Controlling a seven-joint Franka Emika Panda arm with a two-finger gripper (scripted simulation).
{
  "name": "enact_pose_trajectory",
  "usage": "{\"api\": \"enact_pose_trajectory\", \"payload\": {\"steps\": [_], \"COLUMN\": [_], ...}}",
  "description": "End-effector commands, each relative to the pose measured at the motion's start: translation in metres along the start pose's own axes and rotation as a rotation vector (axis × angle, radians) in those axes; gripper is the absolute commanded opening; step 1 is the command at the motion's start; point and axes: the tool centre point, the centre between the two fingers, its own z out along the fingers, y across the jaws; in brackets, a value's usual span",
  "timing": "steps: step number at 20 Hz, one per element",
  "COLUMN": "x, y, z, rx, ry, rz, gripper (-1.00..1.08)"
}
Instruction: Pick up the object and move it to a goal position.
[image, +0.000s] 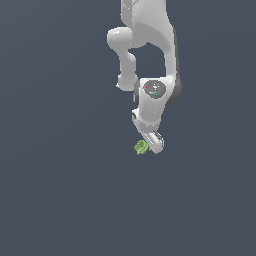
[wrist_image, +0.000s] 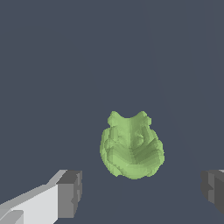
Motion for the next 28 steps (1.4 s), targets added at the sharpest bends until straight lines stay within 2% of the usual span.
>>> {"api": "enact_pose_trajectory", "payload": {"steps": [1,19,20,28], "x": [0.0,0.0,0.0,0.0], "y": [0.0,0.0,0.0,0.0], "z": [0.0,0.05,0.05,0.05], "rx": [0.0,0.0,0.0,0.0], "ry": [0.0,0.0,0.0,0.0], "rz": [0.0,0.004,0.004,0.004], "gripper": [1.0,1.0,-1.0,-1.0]}}
